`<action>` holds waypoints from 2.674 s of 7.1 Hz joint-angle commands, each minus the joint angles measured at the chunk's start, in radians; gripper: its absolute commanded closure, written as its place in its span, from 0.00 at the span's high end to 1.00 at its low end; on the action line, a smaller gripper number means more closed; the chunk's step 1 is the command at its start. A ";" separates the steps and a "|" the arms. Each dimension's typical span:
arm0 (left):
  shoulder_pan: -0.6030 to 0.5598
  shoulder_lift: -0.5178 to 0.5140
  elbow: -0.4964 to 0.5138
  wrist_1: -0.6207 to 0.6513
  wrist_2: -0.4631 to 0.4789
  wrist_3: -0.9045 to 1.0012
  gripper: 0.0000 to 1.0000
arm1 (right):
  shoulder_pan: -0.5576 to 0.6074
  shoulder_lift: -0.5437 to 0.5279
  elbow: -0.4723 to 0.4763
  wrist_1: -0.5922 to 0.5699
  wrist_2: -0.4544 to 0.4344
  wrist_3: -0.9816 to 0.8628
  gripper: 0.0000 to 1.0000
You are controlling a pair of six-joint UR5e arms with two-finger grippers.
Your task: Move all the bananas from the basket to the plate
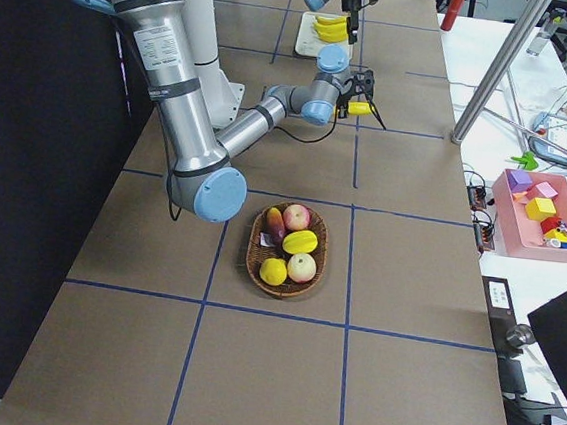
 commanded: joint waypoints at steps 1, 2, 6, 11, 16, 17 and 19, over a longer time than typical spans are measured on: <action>0.044 -0.100 0.004 0.002 0.054 -0.128 1.00 | -0.115 0.079 0.002 0.001 -0.178 0.139 0.02; 0.085 -0.144 0.004 0.005 0.130 -0.171 1.00 | -0.153 0.105 0.000 0.001 -0.226 0.144 0.02; 0.135 -0.226 0.076 0.015 0.151 -0.238 0.99 | -0.194 0.168 -0.001 -0.003 -0.293 0.150 0.03; 0.136 -0.241 0.083 0.018 0.150 -0.242 0.52 | -0.194 0.170 0.008 -0.003 -0.293 0.149 0.04; 0.136 -0.246 0.083 0.018 0.151 -0.324 0.00 | -0.192 0.194 0.016 -0.011 -0.288 0.154 0.99; 0.136 -0.244 0.083 0.018 0.151 -0.322 0.00 | -0.189 0.194 0.016 -0.011 -0.282 0.153 1.00; 0.130 -0.238 0.083 0.021 0.151 -0.313 0.00 | -0.137 0.190 0.046 -0.076 -0.173 0.153 1.00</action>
